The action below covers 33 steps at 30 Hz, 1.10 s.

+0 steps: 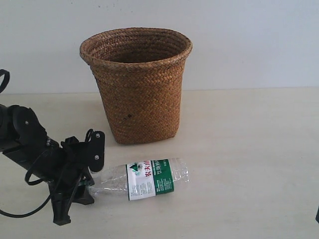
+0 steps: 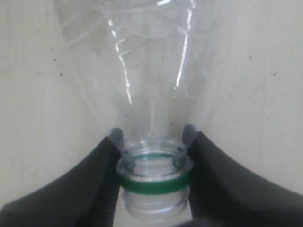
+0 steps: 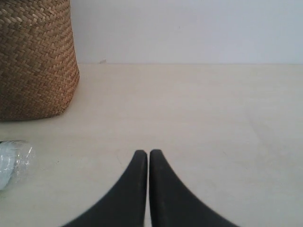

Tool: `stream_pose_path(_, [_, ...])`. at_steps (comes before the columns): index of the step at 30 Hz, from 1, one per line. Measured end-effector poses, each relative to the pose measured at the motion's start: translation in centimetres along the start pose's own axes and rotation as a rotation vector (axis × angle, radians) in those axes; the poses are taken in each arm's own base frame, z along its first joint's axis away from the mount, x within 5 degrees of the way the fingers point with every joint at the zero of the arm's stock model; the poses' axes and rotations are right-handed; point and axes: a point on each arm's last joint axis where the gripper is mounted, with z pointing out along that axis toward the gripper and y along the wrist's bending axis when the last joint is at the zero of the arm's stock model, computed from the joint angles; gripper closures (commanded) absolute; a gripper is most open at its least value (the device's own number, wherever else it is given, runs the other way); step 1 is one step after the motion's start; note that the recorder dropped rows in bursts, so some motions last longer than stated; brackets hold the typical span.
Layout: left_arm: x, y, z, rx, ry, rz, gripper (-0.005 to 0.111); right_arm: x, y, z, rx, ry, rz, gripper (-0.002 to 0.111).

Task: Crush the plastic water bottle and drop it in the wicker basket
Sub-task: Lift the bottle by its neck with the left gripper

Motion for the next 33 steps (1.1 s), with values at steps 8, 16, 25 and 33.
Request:
stream_pose_path(8, [0.0,0.0,0.0,-0.002,-0.005,-0.003,0.103,-0.2,-1.1,0.1,0.068,0.001,0.066,0.108])
stream_pose_path(16, [0.0,0.0,0.0,-0.002,-0.005,0.023,0.103,-1.2,-8.6,-4.1,0.512,-0.315,0.541,0.108])
stream_pose_path(25, [-0.2,0.0,0.0,0.001,-0.020,-0.011,0.103,-0.6,-11.0,-8.1,0.810,-0.540,0.683,0.108])
stream_pose_path(33, [-0.4,-0.3,-0.5,0.028,-0.036,-0.016,0.103,-0.5,-11.0,-8.1,0.819,-0.543,0.684,0.108])
